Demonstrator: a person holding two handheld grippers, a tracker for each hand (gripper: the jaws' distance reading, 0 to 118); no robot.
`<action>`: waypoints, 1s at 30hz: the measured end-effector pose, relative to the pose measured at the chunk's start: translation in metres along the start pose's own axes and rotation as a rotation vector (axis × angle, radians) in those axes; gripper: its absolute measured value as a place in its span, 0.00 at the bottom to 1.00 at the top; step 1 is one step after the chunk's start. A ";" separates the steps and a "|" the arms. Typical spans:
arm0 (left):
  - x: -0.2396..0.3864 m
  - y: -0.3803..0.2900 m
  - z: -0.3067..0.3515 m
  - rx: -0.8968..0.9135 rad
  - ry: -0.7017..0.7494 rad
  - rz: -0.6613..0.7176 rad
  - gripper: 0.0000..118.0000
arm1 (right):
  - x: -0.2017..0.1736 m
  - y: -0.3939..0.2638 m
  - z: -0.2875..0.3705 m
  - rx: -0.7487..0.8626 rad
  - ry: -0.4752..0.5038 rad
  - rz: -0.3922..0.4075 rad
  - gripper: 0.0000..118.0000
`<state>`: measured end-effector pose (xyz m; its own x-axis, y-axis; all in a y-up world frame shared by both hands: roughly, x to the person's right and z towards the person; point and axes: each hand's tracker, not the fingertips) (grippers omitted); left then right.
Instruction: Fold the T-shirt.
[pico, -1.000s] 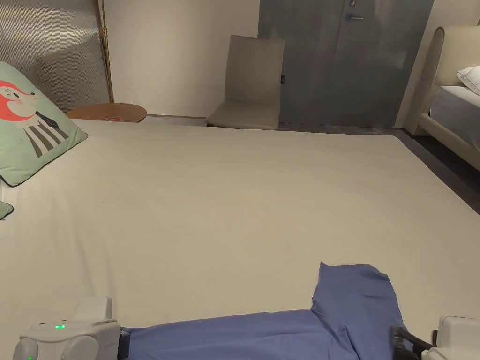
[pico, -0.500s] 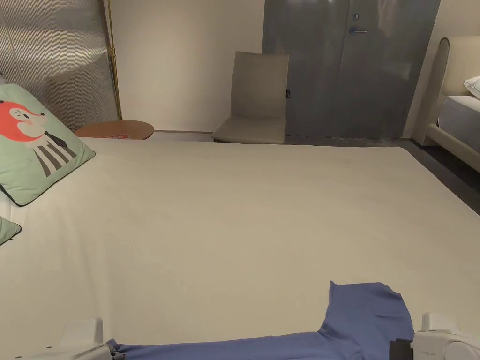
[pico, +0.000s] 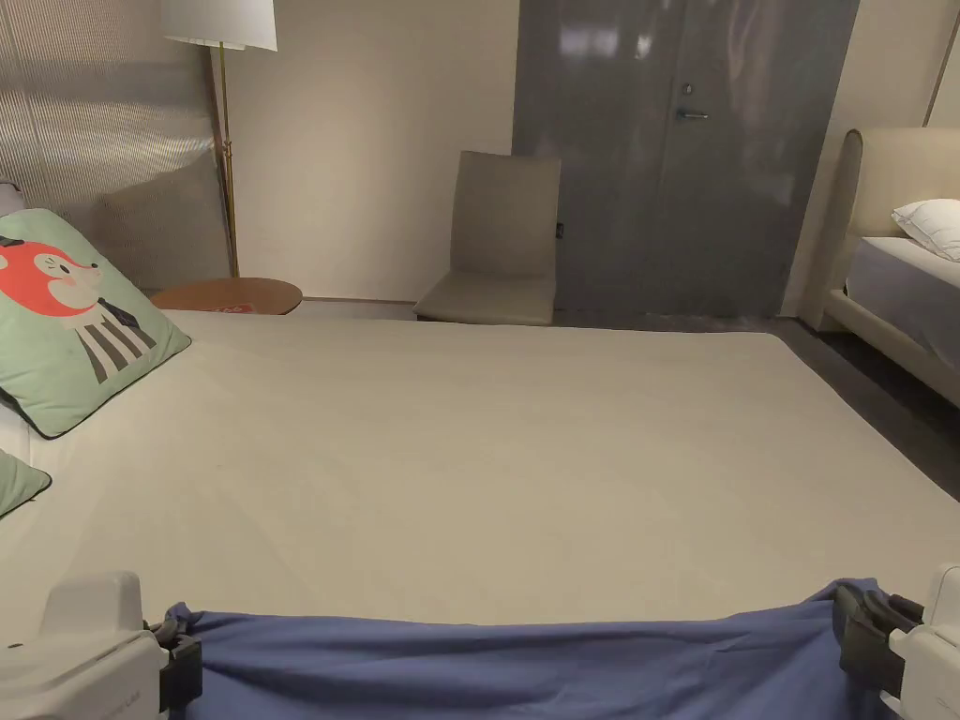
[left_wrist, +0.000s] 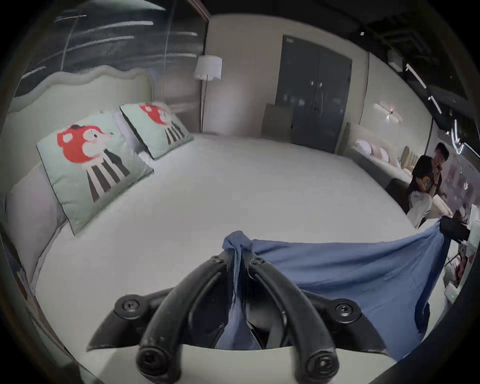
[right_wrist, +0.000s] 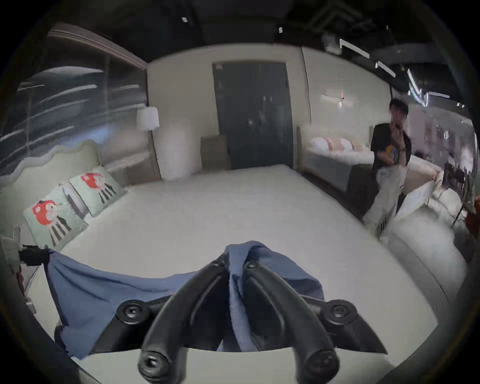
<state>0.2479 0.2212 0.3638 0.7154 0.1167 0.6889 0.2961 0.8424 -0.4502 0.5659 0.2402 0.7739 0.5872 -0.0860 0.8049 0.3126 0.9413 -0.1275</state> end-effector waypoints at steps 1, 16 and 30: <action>0.001 0.003 0.013 0.035 0.002 0.004 0.02 | -0.002 0.004 0.015 0.041 -0.005 0.010 0.05; 0.006 0.021 0.169 0.431 -0.010 0.071 0.02 | -0.021 0.030 0.161 0.384 -0.020 -0.007 0.05; 0.016 0.141 0.144 0.454 -0.061 0.078 0.02 | -0.035 0.146 0.117 0.429 -0.007 0.028 0.05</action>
<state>0.2101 0.4175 0.3931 0.6817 0.2082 0.7014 -0.0740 0.9734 -0.2170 0.5035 0.4187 0.7950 0.5851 -0.0579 0.8089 -0.0433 0.9938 0.1025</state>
